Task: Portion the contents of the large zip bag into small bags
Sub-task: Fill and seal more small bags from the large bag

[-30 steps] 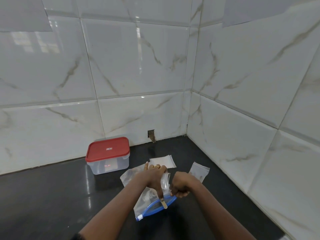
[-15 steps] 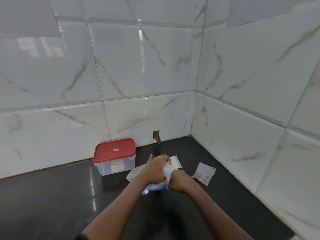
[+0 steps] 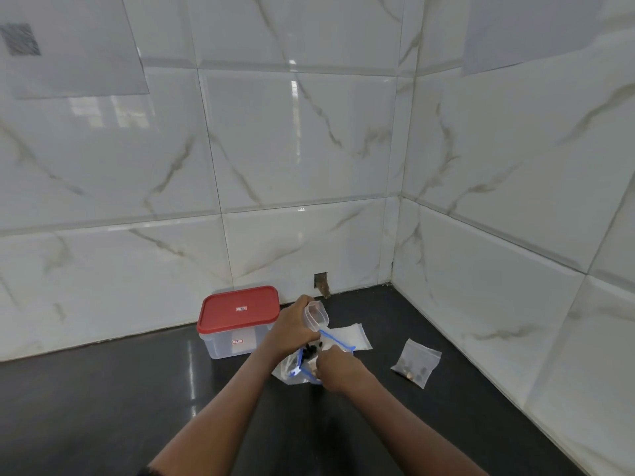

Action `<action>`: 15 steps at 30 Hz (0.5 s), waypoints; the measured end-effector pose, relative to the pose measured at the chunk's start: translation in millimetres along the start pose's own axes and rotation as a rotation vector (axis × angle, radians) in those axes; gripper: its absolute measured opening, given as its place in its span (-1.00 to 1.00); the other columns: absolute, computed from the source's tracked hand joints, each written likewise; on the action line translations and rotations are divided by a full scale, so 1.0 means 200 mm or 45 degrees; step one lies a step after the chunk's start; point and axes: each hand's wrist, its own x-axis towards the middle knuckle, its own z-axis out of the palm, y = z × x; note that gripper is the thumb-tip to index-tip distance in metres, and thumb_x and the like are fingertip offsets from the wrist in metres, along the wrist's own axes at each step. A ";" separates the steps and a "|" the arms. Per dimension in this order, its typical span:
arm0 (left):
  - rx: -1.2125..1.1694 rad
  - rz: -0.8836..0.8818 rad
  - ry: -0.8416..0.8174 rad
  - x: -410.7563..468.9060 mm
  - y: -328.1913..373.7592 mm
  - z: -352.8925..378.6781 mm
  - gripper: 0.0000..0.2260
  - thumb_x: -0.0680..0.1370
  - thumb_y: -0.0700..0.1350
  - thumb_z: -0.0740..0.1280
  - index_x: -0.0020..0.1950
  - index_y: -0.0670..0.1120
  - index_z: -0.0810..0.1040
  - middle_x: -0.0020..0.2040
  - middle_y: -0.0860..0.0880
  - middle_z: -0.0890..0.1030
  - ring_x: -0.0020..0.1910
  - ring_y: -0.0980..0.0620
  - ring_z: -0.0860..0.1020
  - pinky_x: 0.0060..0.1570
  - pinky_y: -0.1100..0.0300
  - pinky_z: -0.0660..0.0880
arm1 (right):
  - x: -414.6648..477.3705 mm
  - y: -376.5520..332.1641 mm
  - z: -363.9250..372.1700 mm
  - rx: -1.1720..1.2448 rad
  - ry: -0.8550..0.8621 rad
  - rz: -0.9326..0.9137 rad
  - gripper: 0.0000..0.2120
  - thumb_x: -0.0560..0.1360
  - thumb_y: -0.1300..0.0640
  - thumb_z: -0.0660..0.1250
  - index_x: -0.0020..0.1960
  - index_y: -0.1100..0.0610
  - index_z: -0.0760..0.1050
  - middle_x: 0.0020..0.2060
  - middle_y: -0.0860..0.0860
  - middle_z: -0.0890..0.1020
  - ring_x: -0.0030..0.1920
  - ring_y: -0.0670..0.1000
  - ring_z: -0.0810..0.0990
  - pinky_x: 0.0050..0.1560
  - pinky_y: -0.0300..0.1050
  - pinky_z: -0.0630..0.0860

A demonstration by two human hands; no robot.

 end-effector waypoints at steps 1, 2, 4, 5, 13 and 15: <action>-0.002 0.012 0.023 0.00 0.00 0.00 -0.59 0.32 -0.28 0.40 0.12 -0.07 0.42 -0.05 0.02 0.55 -0.08 0.03 0.53 -0.17 0.33 0.44 | 0.01 -0.01 -0.01 0.019 0.003 0.013 -0.68 0.58 0.13 0.20 0.30 0.22 0.41 0.25 0.14 0.47 0.23 0.12 0.50 0.20 -0.02 0.44; 0.000 0.026 0.046 0.01 0.00 -0.01 -0.60 0.32 -0.29 0.40 0.11 -0.07 0.43 -0.07 0.03 0.55 -0.10 0.05 0.53 -0.19 0.37 0.43 | 0.01 -0.02 -0.02 0.041 0.018 0.016 -0.68 0.58 0.11 0.20 0.29 0.21 0.41 0.24 0.13 0.48 0.22 0.11 0.50 0.19 -0.02 0.44; 0.006 0.049 0.066 0.01 0.01 -0.02 -0.59 0.33 -0.29 0.40 0.13 -0.09 0.43 -0.07 0.03 0.54 -0.10 0.06 0.52 -0.20 0.43 0.41 | 0.02 -0.04 -0.03 0.085 0.031 0.022 -0.68 0.57 0.09 0.22 0.27 0.21 0.43 0.21 0.11 0.51 0.20 0.11 0.52 0.16 -0.05 0.45; 0.009 0.056 0.055 0.01 0.01 -0.02 -0.59 0.34 -0.29 0.40 0.15 -0.10 0.42 -0.06 0.03 0.53 -0.09 0.06 0.52 -0.19 0.43 0.41 | 0.03 -0.05 -0.04 0.109 0.021 0.029 -0.69 0.55 0.11 0.24 0.25 0.22 0.44 0.19 0.11 0.53 0.18 0.10 0.54 0.12 -0.07 0.46; 0.155 0.024 -0.202 -0.02 -0.06 -0.07 -0.59 0.35 -0.20 0.44 0.09 -0.04 0.33 -0.07 0.05 0.45 -0.16 0.13 0.43 -0.26 0.35 0.31 | 0.07 -0.06 -0.05 0.372 0.284 0.034 -0.79 0.56 0.24 0.18 0.09 0.27 0.54 0.15 0.16 0.59 0.19 0.09 0.55 0.01 -0.15 0.41; 0.142 -0.008 -0.184 -0.03 -0.06 -0.10 -0.60 0.36 -0.22 0.42 0.12 -0.07 0.34 -0.05 0.04 0.45 -0.13 0.09 0.43 -0.26 0.35 0.30 | 0.08 -0.06 -0.07 0.392 0.357 -0.005 -0.86 0.54 0.26 0.21 -0.04 0.19 0.55 0.12 0.13 0.61 0.15 0.03 0.56 -0.10 -0.25 0.34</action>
